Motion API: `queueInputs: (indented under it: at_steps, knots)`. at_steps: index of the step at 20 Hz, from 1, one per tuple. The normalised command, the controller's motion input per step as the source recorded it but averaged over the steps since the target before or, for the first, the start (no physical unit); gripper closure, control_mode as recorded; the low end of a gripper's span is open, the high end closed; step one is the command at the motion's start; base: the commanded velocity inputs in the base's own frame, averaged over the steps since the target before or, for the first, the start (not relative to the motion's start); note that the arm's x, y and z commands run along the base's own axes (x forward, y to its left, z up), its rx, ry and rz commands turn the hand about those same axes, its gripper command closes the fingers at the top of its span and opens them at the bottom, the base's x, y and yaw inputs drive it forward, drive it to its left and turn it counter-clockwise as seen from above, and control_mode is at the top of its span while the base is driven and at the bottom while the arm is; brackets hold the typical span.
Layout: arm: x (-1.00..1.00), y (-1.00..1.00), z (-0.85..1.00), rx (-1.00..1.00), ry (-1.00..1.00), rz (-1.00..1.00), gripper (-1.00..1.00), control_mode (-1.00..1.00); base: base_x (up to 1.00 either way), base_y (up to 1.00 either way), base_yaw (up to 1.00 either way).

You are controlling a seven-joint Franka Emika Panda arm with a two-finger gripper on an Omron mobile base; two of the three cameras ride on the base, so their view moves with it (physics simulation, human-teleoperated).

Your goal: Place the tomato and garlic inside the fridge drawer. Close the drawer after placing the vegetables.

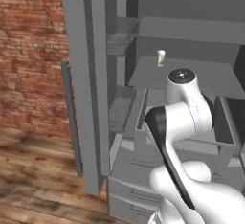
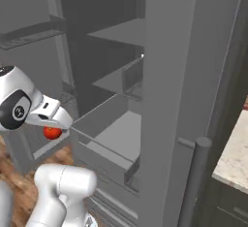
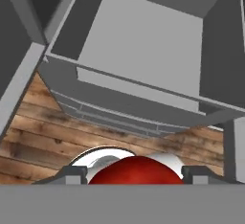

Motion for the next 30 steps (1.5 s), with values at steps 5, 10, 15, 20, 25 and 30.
queueInputs:
  at_steps: [5, 10, 15, 20, 25, 30]
  knots:
    - [0.0, 0.0, 0.0, 0.0, 0.0, 0.0, 1.0, 1.0, 0.57, -0.06, -0.56]
    - [0.33, -0.08, -0.12, 0.01, 0.01, -0.04, 1.0, -1.0, 0.44, 0.0, -0.2]
    - [0.98, -0.78, -0.33, 0.22, 0.14, -0.05, 1.0, -1.0, 0.0, 0.0, 0.0]
    - [1.0, -0.67, -0.36, 0.22, 0.17, -0.01, 1.0, -1.0, 0.0, 0.0, 0.0]
    - [0.6, -0.04, -0.56, 0.04, 0.15, 0.0, 1.0, -1.0, 0.0, 0.0, 0.0]
    - [0.36, 0.0, -0.67, 0.01, 0.08, 0.0, 1.0, -1.0, 0.0, 0.0, 0.0]
